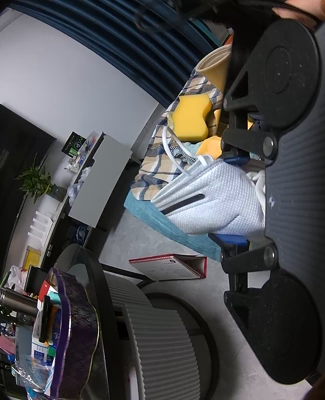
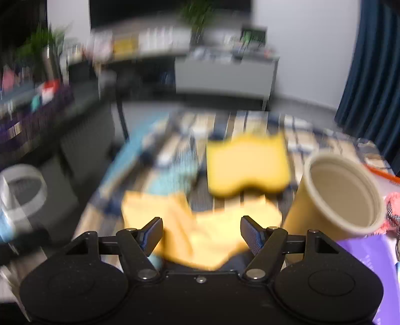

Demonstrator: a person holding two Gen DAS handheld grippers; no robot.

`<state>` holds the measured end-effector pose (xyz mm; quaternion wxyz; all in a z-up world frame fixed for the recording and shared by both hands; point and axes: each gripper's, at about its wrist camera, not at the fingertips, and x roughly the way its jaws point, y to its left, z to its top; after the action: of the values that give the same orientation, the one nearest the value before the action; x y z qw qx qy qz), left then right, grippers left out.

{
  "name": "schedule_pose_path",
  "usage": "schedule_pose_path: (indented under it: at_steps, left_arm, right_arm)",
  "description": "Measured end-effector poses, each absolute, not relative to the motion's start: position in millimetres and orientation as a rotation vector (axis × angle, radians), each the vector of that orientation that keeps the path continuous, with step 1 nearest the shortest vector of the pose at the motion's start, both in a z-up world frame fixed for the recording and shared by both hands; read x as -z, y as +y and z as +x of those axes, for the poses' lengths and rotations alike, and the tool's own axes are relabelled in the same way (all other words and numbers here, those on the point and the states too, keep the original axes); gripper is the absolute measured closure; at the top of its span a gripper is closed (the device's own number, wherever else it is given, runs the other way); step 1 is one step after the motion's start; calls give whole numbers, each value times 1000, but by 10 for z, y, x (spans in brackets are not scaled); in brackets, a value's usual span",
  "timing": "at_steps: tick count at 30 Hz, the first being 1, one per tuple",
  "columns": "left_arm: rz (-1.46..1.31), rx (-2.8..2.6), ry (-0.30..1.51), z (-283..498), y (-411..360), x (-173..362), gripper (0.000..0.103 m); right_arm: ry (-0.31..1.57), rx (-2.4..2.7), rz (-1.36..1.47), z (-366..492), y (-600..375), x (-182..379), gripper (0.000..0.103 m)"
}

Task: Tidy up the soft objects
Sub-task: 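Grasp the yellow cloth with the right tool while the left tool holds the white mask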

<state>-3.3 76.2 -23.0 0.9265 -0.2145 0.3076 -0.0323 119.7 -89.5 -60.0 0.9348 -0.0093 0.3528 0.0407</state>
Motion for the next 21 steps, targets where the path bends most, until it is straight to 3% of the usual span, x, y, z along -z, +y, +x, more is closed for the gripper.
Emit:
schedule_pose_path:
  at_steps: [2, 8, 12, 13, 14, 15, 19, 21]
  left_arm:
    - [-450, 62, 626, -40, 785, 233, 52]
    - [-487, 53, 624, -33, 843, 244, 51]
    - [-485, 51, 626, -28, 839, 244, 51]
    - [-487, 51, 625, -26, 840, 244, 51]
    - [-488, 51, 626, -24, 840, 244, 51]
    - [-488, 51, 626, -25, 839, 245, 51]
    - [-483, 52, 625, -24, 823, 238, 51]
    - [-482, 53, 625, -21, 818, 239, 51]
  right_arm:
    - [665, -141, 2, 1156, -863, 498, 21]
    - [741, -309, -29, 1214, -732, 611, 23]
    - [748, -270, -51, 1213, -756, 675, 77]
    - [747, -269, -49, 1220, -779, 671, 84]
    - [737, -259, -51, 1216, -790, 657, 98]
    - [718, -242, -62, 1204, -804, 633, 100]
    - [680, -112, -108, 1160, -880, 562, 96]
    - [739, -74, -141, 1214, -875, 645, 50]
